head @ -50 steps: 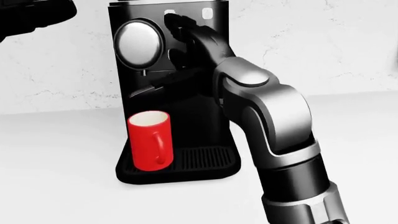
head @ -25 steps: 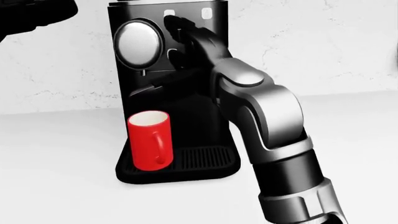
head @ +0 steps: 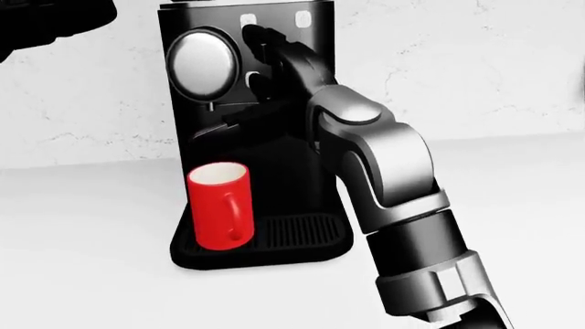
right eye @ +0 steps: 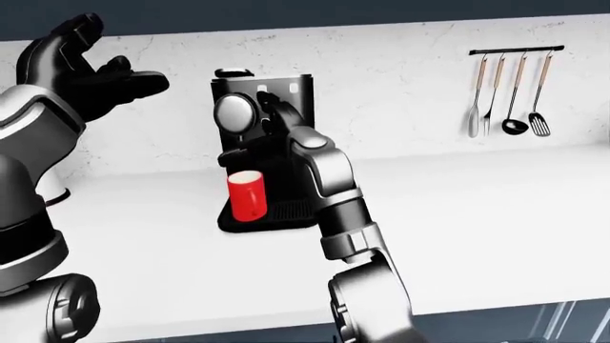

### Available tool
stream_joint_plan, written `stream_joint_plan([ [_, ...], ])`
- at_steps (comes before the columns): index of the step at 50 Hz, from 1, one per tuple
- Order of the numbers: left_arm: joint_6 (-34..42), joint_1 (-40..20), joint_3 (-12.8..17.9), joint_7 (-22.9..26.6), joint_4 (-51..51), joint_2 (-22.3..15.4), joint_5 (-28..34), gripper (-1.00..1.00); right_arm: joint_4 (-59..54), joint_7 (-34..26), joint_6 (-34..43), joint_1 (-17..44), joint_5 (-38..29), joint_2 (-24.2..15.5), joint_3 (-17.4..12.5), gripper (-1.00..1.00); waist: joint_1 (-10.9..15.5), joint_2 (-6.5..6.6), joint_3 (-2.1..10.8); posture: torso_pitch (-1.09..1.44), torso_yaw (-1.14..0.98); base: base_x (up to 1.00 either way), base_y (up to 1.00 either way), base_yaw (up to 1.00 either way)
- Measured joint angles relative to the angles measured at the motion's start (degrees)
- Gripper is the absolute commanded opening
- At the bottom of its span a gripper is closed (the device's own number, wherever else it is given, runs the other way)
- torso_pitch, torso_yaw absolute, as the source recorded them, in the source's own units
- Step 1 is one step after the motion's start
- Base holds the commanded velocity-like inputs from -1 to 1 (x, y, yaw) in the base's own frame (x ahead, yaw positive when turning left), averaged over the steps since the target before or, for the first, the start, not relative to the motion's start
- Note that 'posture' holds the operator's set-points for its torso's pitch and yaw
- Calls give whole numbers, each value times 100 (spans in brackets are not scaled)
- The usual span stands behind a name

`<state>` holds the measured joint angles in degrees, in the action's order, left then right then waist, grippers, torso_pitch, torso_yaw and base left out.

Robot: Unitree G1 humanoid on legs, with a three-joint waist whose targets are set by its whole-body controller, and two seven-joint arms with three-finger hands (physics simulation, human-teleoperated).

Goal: Press the button on the coffee machine to serve coffee.

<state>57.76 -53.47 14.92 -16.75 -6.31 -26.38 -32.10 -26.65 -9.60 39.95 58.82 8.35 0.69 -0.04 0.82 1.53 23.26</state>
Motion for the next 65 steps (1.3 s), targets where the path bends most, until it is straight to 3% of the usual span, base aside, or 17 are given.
stream_joint_plan([
  [65,-53,92,22,-6,-31,19,-22,100,-2852,-63,-1882,958,-14,66,-193,100,-22,56,8,-68,0,0,0,0],
])
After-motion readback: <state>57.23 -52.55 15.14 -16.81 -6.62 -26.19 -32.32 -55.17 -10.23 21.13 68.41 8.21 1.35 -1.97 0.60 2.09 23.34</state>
